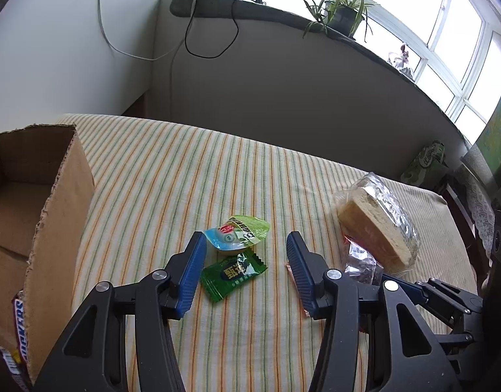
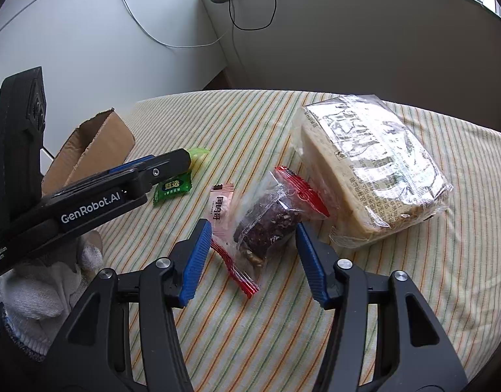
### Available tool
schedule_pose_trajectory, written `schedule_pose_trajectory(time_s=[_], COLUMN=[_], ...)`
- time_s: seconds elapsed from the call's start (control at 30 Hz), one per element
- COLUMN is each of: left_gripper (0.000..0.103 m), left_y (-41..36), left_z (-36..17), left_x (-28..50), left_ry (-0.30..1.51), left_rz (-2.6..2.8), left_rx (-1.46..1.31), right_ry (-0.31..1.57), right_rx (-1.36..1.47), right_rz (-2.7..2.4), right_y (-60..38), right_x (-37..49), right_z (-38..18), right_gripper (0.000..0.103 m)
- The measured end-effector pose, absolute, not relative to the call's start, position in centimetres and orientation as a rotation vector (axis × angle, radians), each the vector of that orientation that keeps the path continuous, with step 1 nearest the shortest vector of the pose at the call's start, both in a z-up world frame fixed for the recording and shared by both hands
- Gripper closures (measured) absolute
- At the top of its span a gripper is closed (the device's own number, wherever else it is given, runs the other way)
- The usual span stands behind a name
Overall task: Organize snacks
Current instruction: 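Grasp the jelly cup with the left gripper while the right gripper grasps the dried-fruit bag, then carry the jelly cup and dried-fruit bag over the box and open both grippers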
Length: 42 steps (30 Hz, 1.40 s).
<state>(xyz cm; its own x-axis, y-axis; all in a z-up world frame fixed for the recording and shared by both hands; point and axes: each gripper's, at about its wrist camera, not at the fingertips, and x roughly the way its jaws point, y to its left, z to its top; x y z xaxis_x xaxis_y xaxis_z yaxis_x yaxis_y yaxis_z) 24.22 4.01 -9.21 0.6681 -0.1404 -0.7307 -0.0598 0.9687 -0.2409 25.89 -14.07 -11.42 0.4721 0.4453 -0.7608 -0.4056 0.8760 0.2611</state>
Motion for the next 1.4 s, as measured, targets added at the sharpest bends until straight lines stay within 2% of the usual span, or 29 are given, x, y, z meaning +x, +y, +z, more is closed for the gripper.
schedule_pose_trajectory(time_s=[0.23,0.37,0.6,0.93,1.4], left_gripper=[0.053,0.066,0.069,0.073,0.076], left_y=[4.5,4.5,4.7,4.5,4.2], left_z=[-10.5,-10.6,-10.5,-10.4,-9.4], left_x=[25.0,25.0,25.0,24.9,23.6], left_ry=[0.887,0.885,0.880,0.870,0.816], left_rz=[-0.050,-0.038,-0.040,-0.040,-0.031], left_rx=[-0.288,-0.279,-0.286,-0.283,-0.272], right_ry=[0.952,0.961,0.952,0.944,0.902], right_rx=[0.035,0.042,0.036,0.074,0.131], right_rz=[0.508,0.493,0.481,0.492,0.514], right_y=[-13.3,-13.2,-12.7,-13.3,-15.7], right_x=[26.4,26.9,27.0,26.8,24.4], right_z=[-11.9,-12.1,-12.3,-12.2,-10.5], right_gripper=[0.047,0.044,0.044,0.059,0.060])
